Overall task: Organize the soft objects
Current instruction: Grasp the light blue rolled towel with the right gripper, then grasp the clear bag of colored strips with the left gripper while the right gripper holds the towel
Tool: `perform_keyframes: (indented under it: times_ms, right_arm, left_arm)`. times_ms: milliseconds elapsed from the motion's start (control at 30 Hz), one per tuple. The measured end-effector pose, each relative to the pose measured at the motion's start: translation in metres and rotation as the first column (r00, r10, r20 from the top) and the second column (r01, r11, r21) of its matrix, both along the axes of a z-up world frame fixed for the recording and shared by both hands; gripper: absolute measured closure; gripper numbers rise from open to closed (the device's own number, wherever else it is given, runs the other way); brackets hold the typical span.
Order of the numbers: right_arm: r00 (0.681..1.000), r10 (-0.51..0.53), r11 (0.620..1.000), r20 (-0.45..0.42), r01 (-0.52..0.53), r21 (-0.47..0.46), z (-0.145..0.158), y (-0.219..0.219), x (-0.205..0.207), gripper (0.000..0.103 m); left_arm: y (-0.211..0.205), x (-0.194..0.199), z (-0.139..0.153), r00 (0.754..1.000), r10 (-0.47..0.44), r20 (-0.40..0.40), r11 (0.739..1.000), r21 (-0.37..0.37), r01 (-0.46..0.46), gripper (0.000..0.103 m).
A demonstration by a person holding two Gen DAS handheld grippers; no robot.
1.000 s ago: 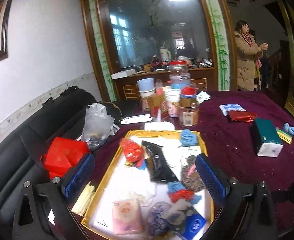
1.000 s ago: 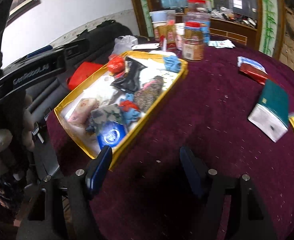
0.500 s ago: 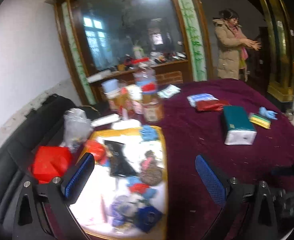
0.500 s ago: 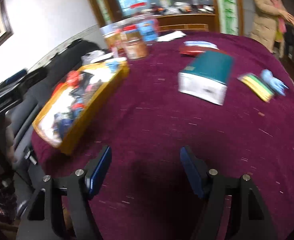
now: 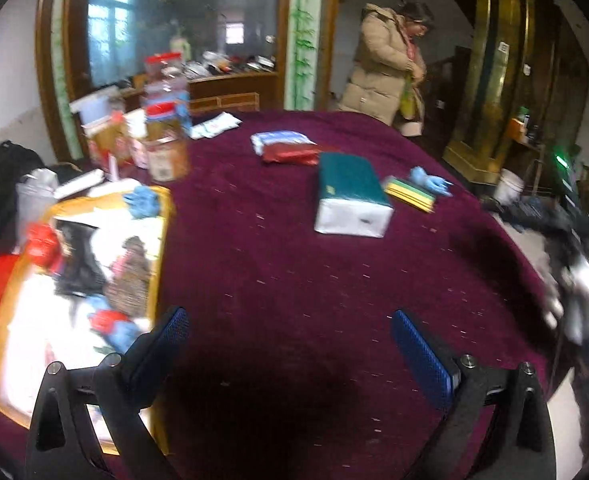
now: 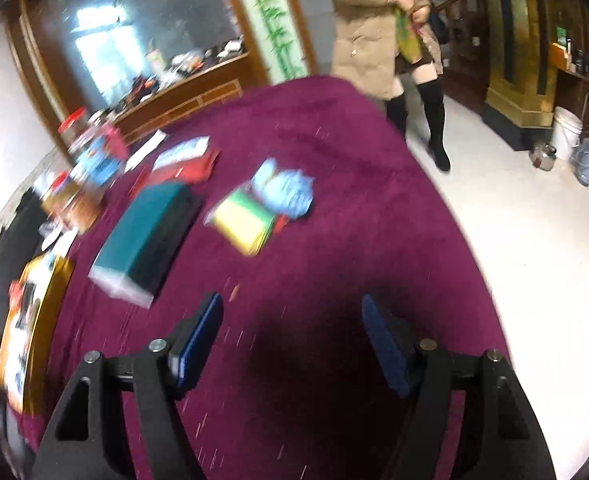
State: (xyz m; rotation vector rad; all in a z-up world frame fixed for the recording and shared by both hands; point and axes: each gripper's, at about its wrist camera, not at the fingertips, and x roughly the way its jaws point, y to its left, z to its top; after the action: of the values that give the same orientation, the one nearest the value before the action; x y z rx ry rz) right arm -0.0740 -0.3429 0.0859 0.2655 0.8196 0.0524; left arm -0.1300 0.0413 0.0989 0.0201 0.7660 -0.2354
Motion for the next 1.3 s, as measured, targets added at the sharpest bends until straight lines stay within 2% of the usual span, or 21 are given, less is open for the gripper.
perform_keyframes:
  times_ms: [167,367,400,433,500,533,600,667,733,767,833,900,967,1100,1200,1267,1300]
  right_arm:
    - [0.999,-0.035,0.999,0.016,0.035,-0.026,0.005,-0.011,0.072,0.025]
    - [0.996,0.036,0.998,-0.085,-0.032,0.049,-0.017,0.003,0.152,0.026]
    - [0.993,0.038,0.999,-0.109,-0.035,0.032,-0.025,0.008,0.161,0.032]
    - [0.991,0.039,0.999,-0.125,-0.038,0.014,-0.031,0.011,0.166,0.059]
    - [0.983,0.070,0.997,-0.172,-0.066,0.025,-0.043,0.018,0.170,0.073]
    - [0.983,0.097,0.995,-0.154,-0.089,0.053,-0.042,0.022,0.164,0.079]
    - [0.972,0.164,0.985,-0.166,-0.151,0.087,-0.042,0.032,0.154,0.080]
    - [0.950,0.257,0.966,-0.177,-0.250,0.063,-0.041,0.051,0.133,0.080]
    - [0.914,0.357,0.934,-0.193,-0.352,0.063,-0.041,0.070,0.109,0.080]
    - [0.888,0.413,0.911,-0.202,-0.407,0.071,-0.041,0.078,0.095,0.080]
    - [0.812,0.543,0.839,-0.215,-0.534,0.103,-0.041,0.095,0.058,0.080]
    - [0.778,0.594,0.803,-0.205,-0.587,0.099,-0.038,0.099,0.028,0.080]
    - [0.793,0.582,0.813,-0.179,-0.570,0.119,-0.034,0.087,0.010,0.080]
    - [0.902,0.419,0.900,-0.107,-0.396,0.184,-0.032,0.034,-0.002,0.080]
    - [0.933,0.340,0.922,-0.116,-0.306,0.236,-0.041,0.010,0.000,0.080]
    - [0.942,0.303,0.938,-0.142,-0.269,0.217,-0.047,0.005,-0.001,0.064]
    - [0.946,0.288,0.945,-0.152,-0.254,0.206,-0.048,0.004,-0.002,0.060]
  left_arm:
    - [-0.011,-0.005,-0.007,0.999,-0.031,-0.033,0.999,0.004,0.032,0.001]
    - [-0.011,-0.006,-0.013,0.997,-0.027,-0.066,1.000,0.001,0.028,0.001]
    - [-0.009,-0.005,-0.013,0.997,-0.025,-0.068,1.000,-0.002,0.025,0.001]
    - [-0.009,-0.005,-0.013,0.997,-0.025,-0.069,1.000,-0.007,0.025,0.001]
    - [-0.008,-0.004,-0.014,0.997,-0.025,-0.068,1.000,-0.018,0.023,0.001]
    - [-0.007,-0.003,-0.015,0.997,-0.024,-0.069,0.999,-0.024,0.023,0.001]
    - [-0.007,0.000,-0.017,0.997,-0.026,-0.079,0.999,-0.040,0.023,0.001]
    - [-0.008,0.002,-0.020,0.995,-0.035,-0.090,0.998,-0.059,0.030,0.001]
    - [-0.010,0.001,-0.021,0.994,-0.050,-0.094,0.996,-0.072,0.043,0.001]
    - [-0.011,0.001,-0.021,0.994,-0.058,-0.093,0.996,-0.074,0.051,0.001]
    - [-0.014,0.000,-0.020,0.993,-0.078,-0.087,0.994,-0.077,0.071,0.001]
    - [-0.021,0.000,-0.018,0.991,-0.106,-0.086,0.992,-0.084,0.099,0.001]
    - [-0.031,0.002,-0.018,0.988,-0.132,-0.085,0.989,-0.082,0.125,0.001]
    - [-0.065,0.019,-0.023,0.979,-0.180,-0.097,0.982,-0.075,0.174,0.001]
    - [-0.091,0.039,-0.032,0.971,-0.199,-0.134,0.978,-0.085,0.189,0.001]
    - [-0.111,0.057,-0.039,0.967,-0.203,-0.156,0.978,-0.071,0.194,0.001]
    - [-0.119,0.063,-0.042,0.966,-0.201,-0.164,0.979,-0.059,0.194,0.001]
